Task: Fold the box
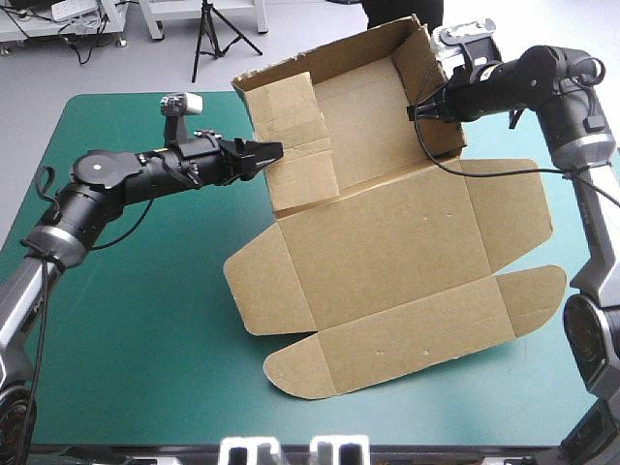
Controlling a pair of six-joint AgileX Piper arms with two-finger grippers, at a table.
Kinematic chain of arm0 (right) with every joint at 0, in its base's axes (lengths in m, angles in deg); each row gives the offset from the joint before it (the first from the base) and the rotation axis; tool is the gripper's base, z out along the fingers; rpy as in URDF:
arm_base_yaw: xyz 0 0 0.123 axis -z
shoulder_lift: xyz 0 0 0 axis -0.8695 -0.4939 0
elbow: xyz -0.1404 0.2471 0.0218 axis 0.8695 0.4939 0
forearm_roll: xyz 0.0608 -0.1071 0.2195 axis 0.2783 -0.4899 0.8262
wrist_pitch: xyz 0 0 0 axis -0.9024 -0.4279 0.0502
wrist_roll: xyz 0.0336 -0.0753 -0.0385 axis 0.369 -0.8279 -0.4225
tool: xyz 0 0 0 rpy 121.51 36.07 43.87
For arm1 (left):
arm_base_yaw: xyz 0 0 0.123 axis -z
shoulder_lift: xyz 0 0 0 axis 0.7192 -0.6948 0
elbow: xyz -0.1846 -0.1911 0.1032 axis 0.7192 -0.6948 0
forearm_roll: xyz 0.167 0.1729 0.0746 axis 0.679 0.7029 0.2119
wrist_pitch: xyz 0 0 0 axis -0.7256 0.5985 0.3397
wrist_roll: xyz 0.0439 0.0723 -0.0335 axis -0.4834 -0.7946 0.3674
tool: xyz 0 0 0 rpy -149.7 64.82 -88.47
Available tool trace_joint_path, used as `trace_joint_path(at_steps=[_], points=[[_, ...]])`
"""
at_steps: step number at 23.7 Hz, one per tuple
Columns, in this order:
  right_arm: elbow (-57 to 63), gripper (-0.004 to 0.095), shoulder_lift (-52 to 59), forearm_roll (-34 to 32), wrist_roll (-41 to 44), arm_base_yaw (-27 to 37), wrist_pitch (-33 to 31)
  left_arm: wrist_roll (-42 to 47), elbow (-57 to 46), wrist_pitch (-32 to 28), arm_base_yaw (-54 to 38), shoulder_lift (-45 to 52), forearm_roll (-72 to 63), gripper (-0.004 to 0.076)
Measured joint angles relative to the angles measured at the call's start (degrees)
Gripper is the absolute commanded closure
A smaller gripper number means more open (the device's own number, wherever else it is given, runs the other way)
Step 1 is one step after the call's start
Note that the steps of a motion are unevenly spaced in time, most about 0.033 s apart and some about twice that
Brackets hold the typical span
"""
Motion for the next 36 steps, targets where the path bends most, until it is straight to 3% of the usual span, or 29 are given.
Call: trace_joint_path(at_steps=[2,4,11,16,23,25,30,32,36], points=[[0.0,0.0925,0.0,-0.8,0.8,0.0,0.1,6.9,0.0,-11.7,6.2,0.0,9.0,0.03],[0.0,0.0925,0.0,-1.2,1.8,-0.3,0.2,14.7,0.0,-17.6,9.2,0.0,17.5,0.03],[0.0,0.0925,-1.5,2.9,1.9,-1.6,0.3,30.9,0.0,-22.0,10.2,0.1,34.8,0.0364],[0.0,0.0925,-2.2,3.4,1.8,-3.1,0.4,39.5,0.0,-20.3,10.2,0.1,47.0,0.0377],[0.0,0.0925,-2.8,-1.7,5.5,-7.1,-2.2,55.4,0.0,-8.5,8.7,0.1,64.7,0.0377],[0.0,0.0925,-2.8,-2.9,6.9,-7.7,-4.7,57.1,0.0,-4.3,7.2,0.1,66.4,0.0377],[0.0,0.0926,-3.0,-4.4,9.5,-8.1,-9.8,58.3,0.0,-1.3,6.9,0.1,65.3,0.0377],[0.0,0.0926,-3.5,-3.9,10.2,-8.1,-10.7,58.4,0.0,-1.3,6.9,0.1,64.4,0.041],[0.0,0.0925,-4.5,-3.3,11.5,-8.1,-10.8,57.0,0.0,-2.2,6.5,-0.5,57.2,0.0591]])
